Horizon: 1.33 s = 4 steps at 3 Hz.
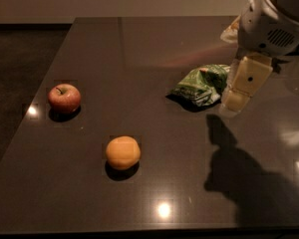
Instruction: Pick apple
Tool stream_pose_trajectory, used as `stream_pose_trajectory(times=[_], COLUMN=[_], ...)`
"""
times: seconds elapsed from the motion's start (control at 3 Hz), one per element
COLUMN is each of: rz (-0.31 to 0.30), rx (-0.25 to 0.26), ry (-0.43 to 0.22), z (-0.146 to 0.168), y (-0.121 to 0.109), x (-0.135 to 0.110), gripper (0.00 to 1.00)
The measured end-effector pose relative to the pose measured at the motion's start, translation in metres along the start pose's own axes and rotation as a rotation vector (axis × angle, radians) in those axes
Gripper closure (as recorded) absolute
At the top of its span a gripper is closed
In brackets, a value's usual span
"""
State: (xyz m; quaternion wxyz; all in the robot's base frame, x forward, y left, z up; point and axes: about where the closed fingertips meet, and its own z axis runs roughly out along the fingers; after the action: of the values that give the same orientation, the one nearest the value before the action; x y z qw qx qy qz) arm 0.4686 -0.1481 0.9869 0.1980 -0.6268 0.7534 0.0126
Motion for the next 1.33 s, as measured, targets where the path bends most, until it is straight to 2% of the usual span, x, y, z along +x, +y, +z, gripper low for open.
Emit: stream_pose_trajectory(times=[0.33,0.67,1.0,1.33], rz=[-0.01,0.02,0.078,0.145], rx=[-0.02,-0.007,0.018,0.0], ry=[-0.04,-0.051,-0.053,-0.086], z=[0.026,0.057,0.085,0.115], y=[-0.004,-0.01,-0.017,-0.022], x=[-0.048,-0.093,-0.127,-0.146], gripper=[0.0,0.0,0.0,0.0])
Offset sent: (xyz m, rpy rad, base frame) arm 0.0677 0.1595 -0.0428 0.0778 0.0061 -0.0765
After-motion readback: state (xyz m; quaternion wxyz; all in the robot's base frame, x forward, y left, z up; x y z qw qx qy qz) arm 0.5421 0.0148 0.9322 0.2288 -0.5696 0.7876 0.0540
